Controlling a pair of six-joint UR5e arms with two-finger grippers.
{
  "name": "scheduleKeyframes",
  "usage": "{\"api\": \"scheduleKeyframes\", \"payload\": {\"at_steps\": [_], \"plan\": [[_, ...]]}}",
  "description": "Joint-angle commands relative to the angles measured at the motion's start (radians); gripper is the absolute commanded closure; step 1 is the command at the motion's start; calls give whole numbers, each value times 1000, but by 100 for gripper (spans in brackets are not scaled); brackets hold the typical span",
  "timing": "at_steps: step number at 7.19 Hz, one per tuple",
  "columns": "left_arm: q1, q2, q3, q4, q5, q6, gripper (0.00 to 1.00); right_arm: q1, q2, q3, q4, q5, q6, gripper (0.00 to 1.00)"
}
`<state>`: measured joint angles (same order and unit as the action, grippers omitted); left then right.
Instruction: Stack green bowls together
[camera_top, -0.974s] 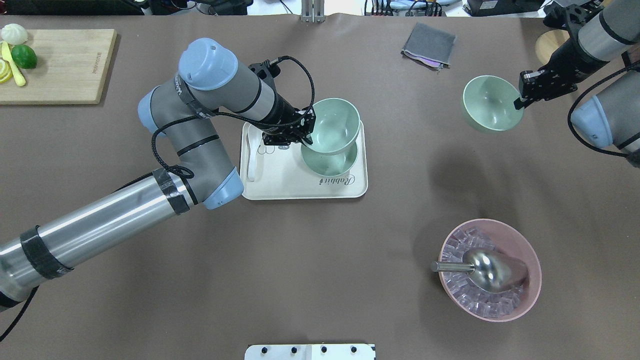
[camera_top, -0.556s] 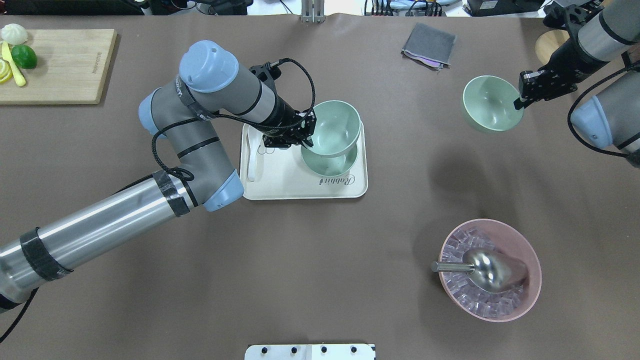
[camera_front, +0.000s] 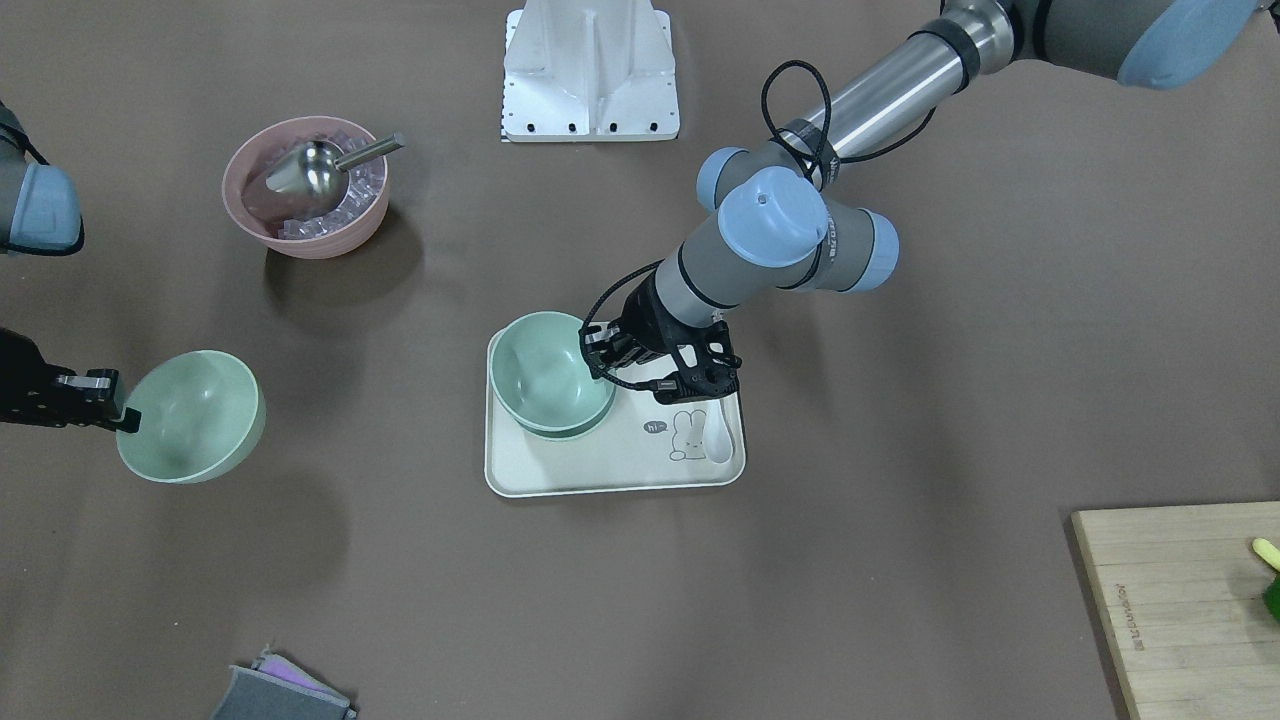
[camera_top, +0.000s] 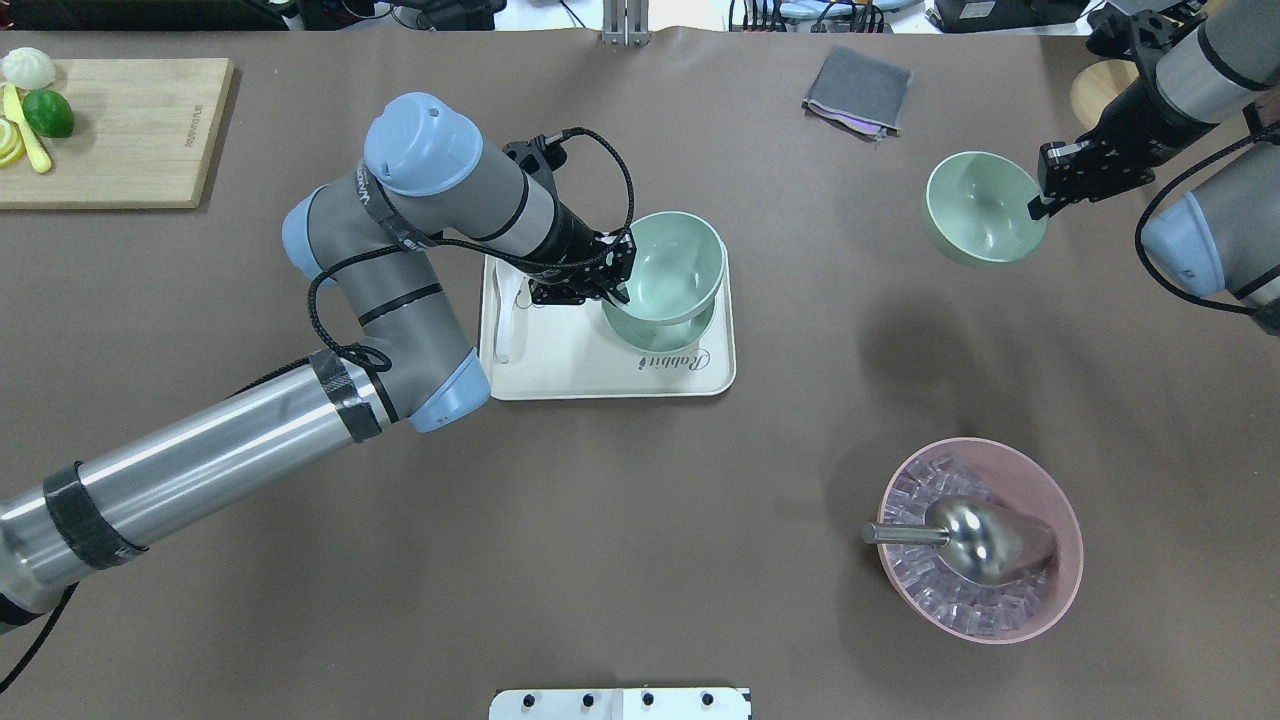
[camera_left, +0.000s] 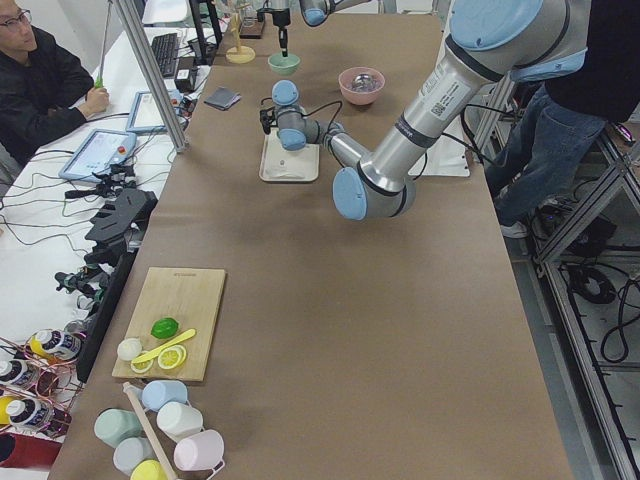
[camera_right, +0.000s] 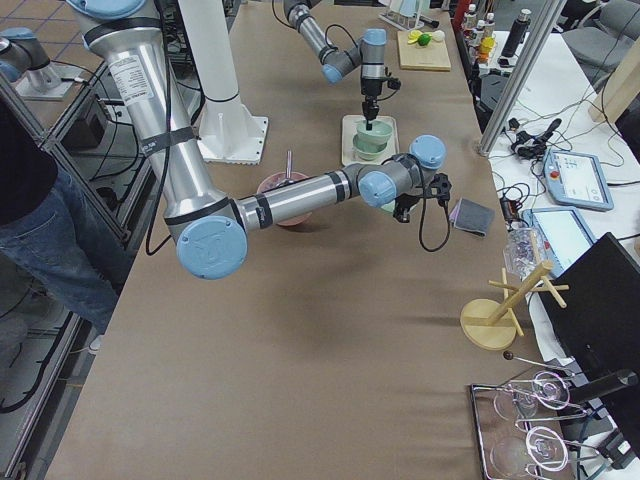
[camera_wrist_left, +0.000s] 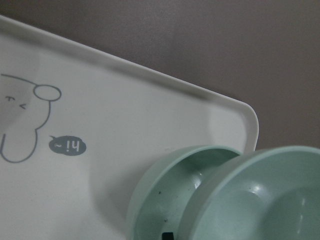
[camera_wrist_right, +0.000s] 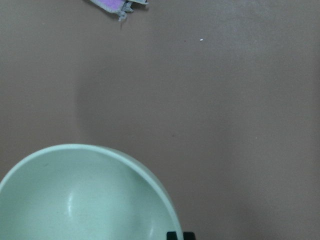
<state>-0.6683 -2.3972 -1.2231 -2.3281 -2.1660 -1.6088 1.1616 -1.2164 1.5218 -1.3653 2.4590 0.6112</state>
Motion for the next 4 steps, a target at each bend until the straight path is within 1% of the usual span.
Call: {"api": "scheduleKeyframes", "payload": {"at_steps": [1,2,4], "plan": [[1,4,-7,1,0,6,28,0,0,0,0,0,-1,100],[3,4,-10,3,2,6,2,0,0,0,0,0,1,100],[1,6,-13,6,2,4,2,0,2,-2,0,0,1,100]]}}
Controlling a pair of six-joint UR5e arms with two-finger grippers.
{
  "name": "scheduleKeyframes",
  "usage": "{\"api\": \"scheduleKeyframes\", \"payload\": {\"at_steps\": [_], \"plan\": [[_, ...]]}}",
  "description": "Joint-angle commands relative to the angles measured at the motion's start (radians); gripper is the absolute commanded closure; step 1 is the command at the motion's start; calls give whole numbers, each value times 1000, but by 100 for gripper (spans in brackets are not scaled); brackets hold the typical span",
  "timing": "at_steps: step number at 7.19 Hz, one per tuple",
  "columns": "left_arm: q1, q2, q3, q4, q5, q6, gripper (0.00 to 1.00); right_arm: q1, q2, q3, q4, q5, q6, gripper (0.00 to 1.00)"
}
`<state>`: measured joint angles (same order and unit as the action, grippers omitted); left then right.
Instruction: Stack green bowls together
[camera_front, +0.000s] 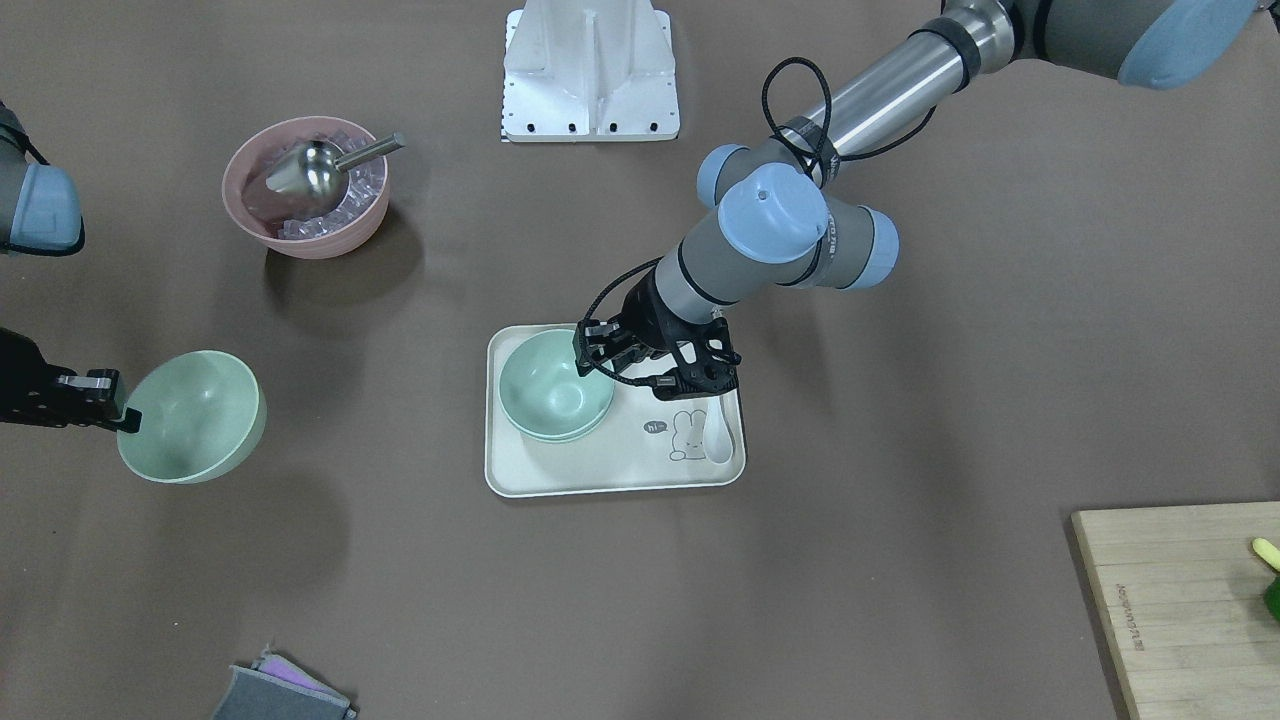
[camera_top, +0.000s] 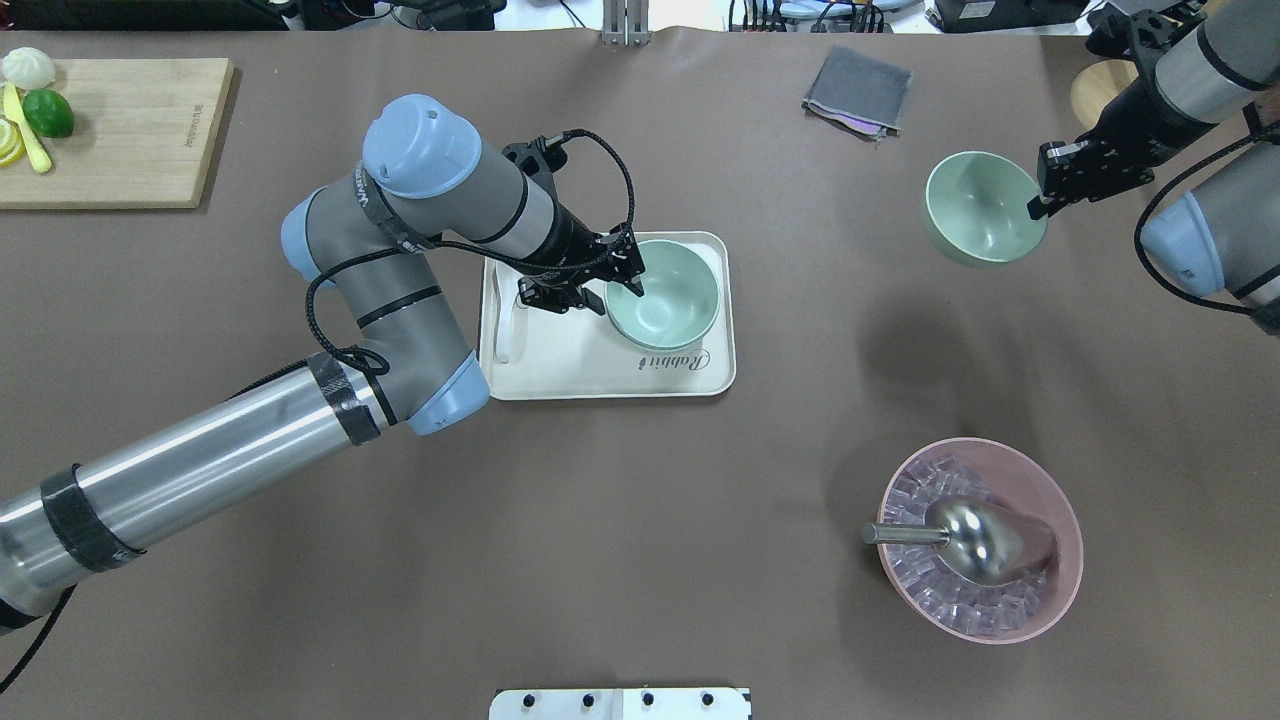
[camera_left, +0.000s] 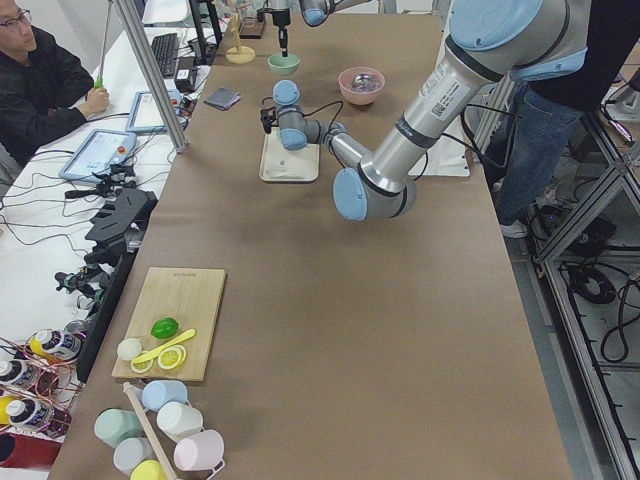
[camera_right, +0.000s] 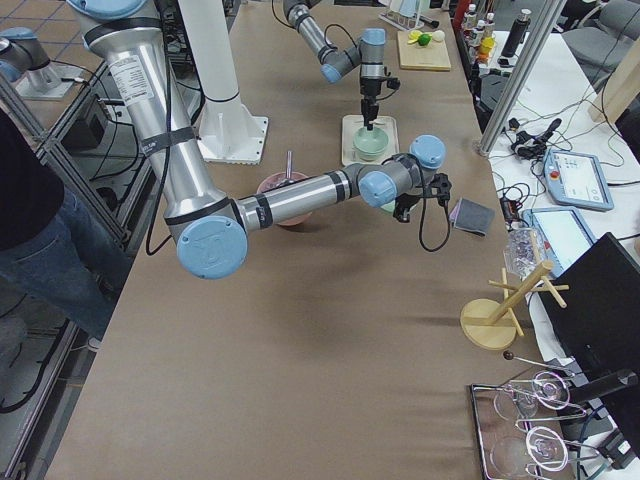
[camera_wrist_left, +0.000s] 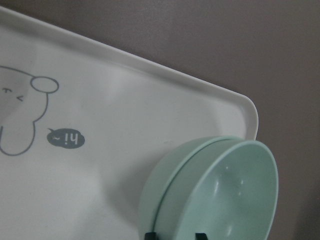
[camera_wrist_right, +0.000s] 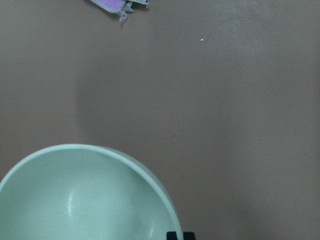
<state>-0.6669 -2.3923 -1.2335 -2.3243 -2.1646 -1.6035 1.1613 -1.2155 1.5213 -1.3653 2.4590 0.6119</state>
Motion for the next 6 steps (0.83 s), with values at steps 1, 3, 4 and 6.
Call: {"api": "scheduleKeyframes", "payload": {"at_steps": [1,3,4,6], "plan": [[0,2,-7,3,0,-1,2,0,1,-1,0,0,0,100],[0,2,-7,5,0,-1,2,0,1,0,0,0,0,100],[-2,1,-9,8,0,-6,2,3,32,3,-14,5,2,100],[-64,2,-49,84,-30,4,2,5,82,37,-64,37,70,100]]}}
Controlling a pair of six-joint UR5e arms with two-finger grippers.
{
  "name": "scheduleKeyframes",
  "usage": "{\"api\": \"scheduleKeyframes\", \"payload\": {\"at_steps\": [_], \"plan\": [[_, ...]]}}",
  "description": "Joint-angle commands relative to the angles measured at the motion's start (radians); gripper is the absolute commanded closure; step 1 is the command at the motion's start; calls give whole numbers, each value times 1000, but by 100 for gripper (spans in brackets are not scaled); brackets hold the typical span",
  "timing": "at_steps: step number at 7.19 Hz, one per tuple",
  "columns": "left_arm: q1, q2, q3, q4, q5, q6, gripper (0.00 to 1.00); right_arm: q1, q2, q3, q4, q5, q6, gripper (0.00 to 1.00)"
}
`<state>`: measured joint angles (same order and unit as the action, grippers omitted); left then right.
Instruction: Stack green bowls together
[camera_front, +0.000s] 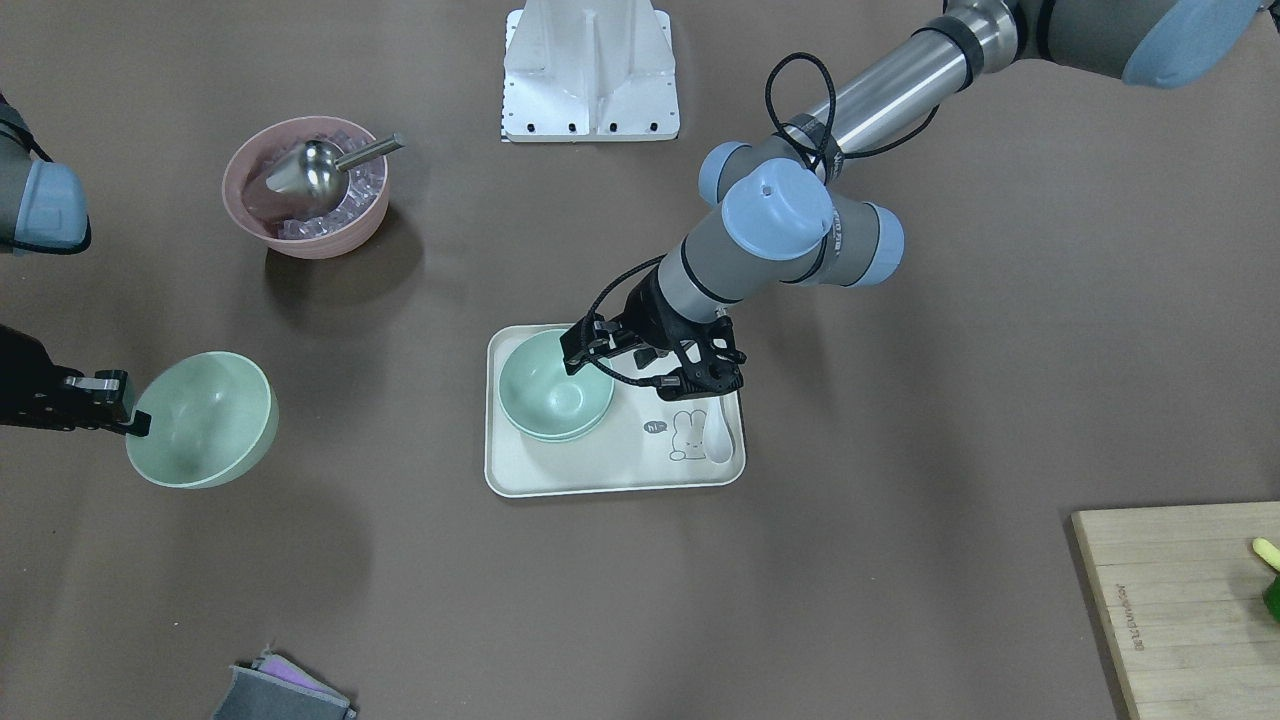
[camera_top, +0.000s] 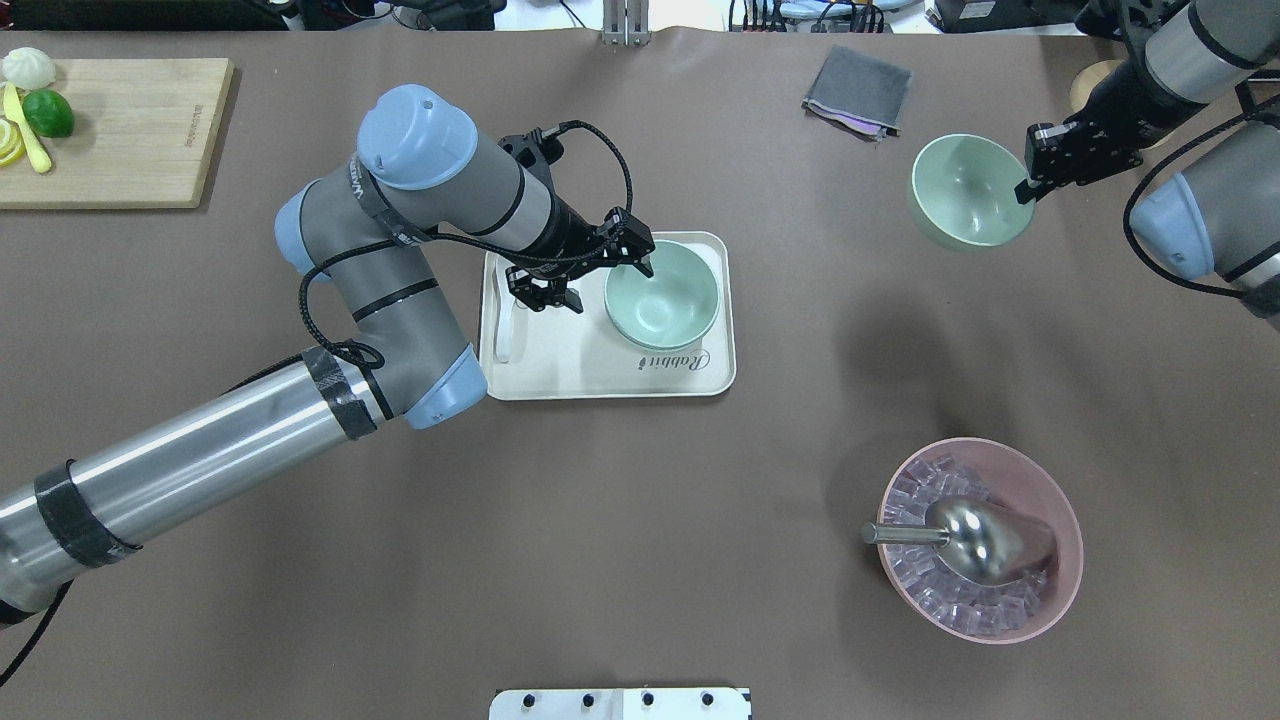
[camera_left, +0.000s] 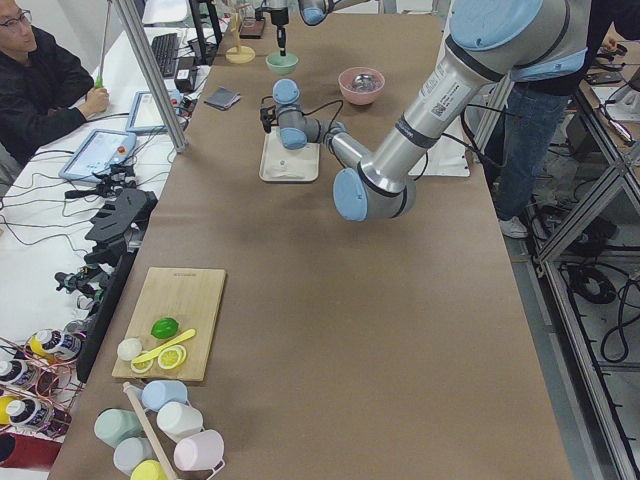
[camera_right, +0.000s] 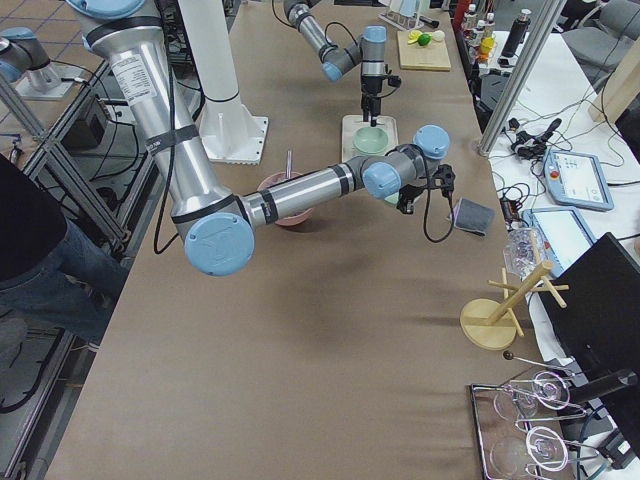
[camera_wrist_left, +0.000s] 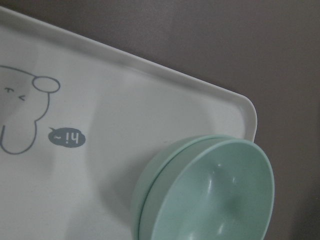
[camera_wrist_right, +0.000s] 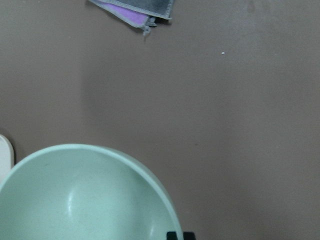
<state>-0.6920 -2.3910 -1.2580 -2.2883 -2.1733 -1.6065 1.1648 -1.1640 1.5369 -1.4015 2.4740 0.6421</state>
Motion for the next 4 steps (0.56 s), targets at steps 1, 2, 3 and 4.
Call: {"api": "scheduleKeyframes", "payload": {"at_steps": [1,2,3,4], "plan": [[-97,13,-56,93,-80,38,2,-7,46,49,-28,29,103,100],[-172,59,-108,149,-174,96,2,-43,88,54,-24,22,210,100],[-225,128,-180,165,-204,144,2,-78,104,46,-10,23,232,100],[-278,177,-216,168,-238,167,2,-127,145,43,5,16,240,100]]}}
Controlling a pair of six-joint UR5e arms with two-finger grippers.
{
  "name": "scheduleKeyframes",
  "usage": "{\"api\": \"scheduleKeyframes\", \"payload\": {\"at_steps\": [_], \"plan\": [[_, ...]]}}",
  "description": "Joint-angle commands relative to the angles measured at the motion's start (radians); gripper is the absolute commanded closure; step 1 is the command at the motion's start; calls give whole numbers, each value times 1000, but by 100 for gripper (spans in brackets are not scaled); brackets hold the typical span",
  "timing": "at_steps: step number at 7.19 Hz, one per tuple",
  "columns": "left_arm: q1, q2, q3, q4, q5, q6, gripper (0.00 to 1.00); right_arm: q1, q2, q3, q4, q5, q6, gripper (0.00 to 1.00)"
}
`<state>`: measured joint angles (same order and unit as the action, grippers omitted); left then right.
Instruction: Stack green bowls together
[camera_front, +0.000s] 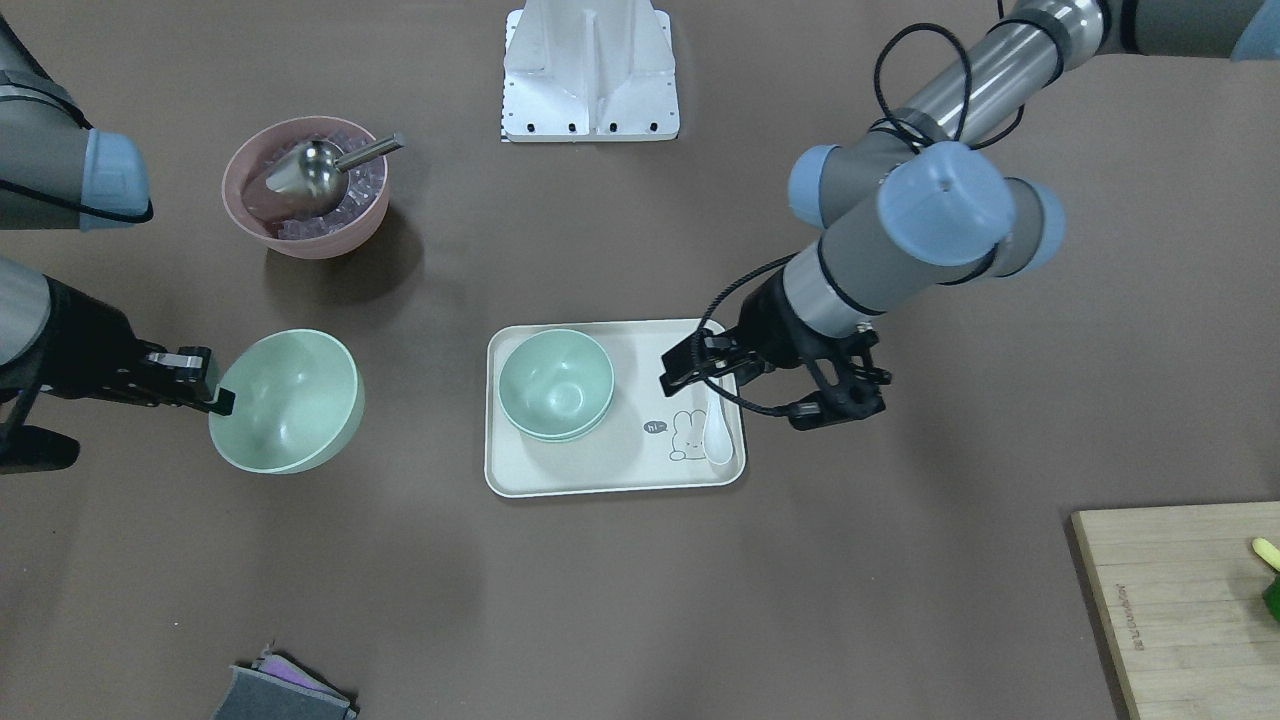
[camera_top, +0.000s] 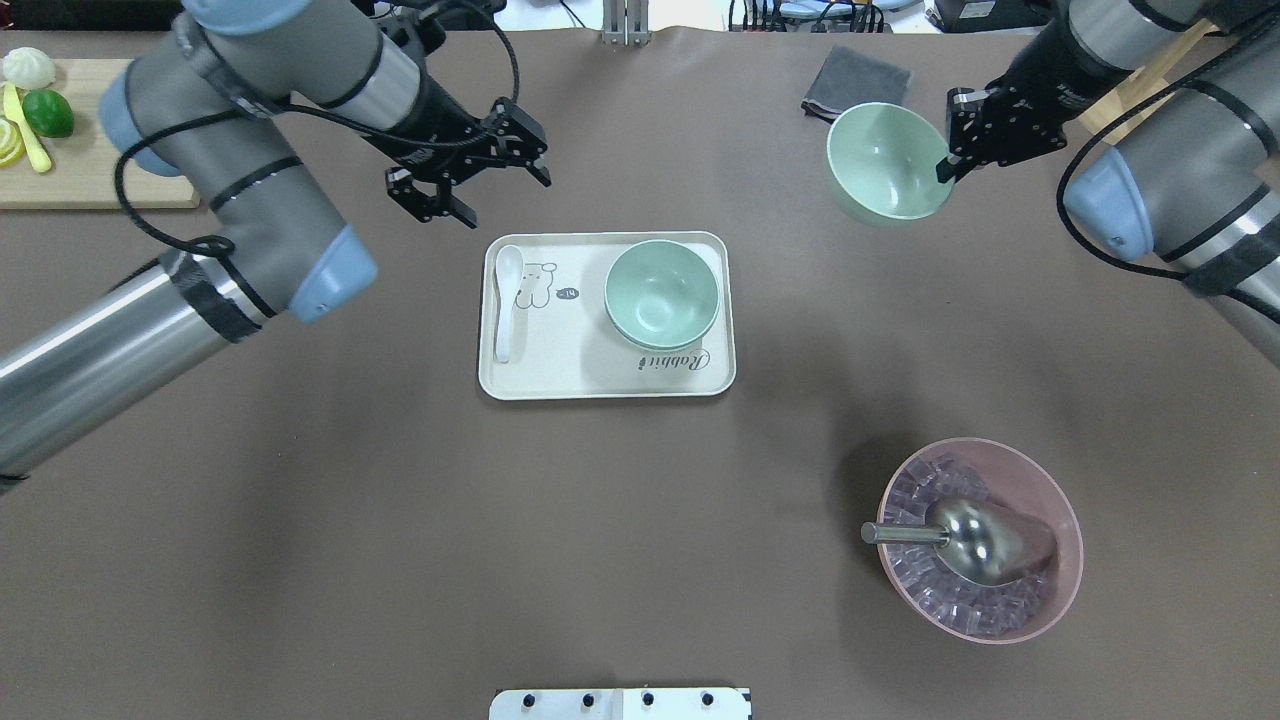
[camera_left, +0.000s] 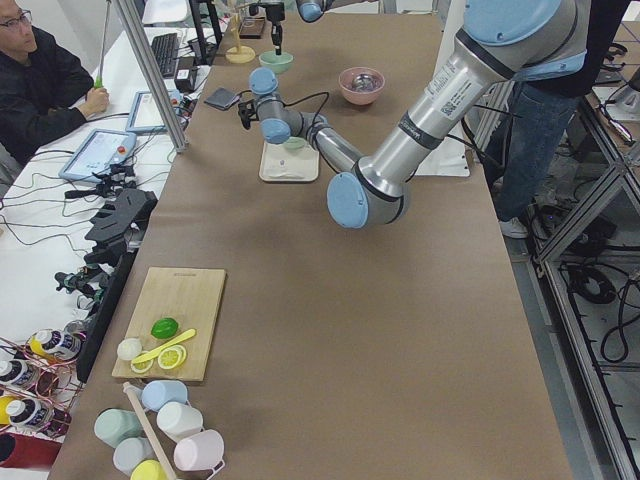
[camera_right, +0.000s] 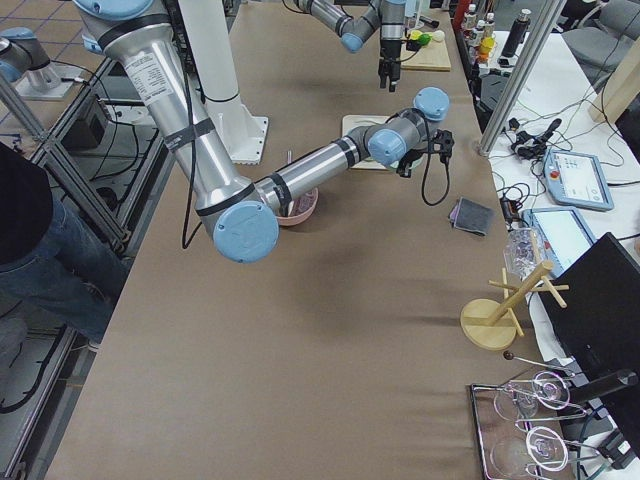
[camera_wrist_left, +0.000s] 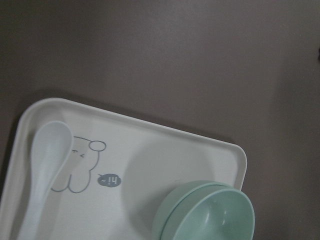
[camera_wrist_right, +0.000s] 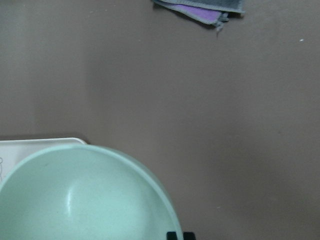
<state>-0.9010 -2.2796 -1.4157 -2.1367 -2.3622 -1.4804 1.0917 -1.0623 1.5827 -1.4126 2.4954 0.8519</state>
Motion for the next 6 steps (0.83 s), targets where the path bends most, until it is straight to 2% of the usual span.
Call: {"api": "scheduleKeyframes", "payload": {"at_steps": [1,2,3,5,6], "plan": [[-157,139,-93,15,-124,76,2,-102,80,-4,23,-29,35,100],[-230,179,-117,15,-168,147,2,-148,100,-6,35,-77,42,100],[-249,207,-121,15,-170,175,2,-183,104,-41,112,-123,56,100],[-250,216,-120,15,-170,176,2,-214,113,-139,320,-136,171,100],[-248,216,-117,14,-170,176,2,-223,119,-141,333,-136,179,100]]}}
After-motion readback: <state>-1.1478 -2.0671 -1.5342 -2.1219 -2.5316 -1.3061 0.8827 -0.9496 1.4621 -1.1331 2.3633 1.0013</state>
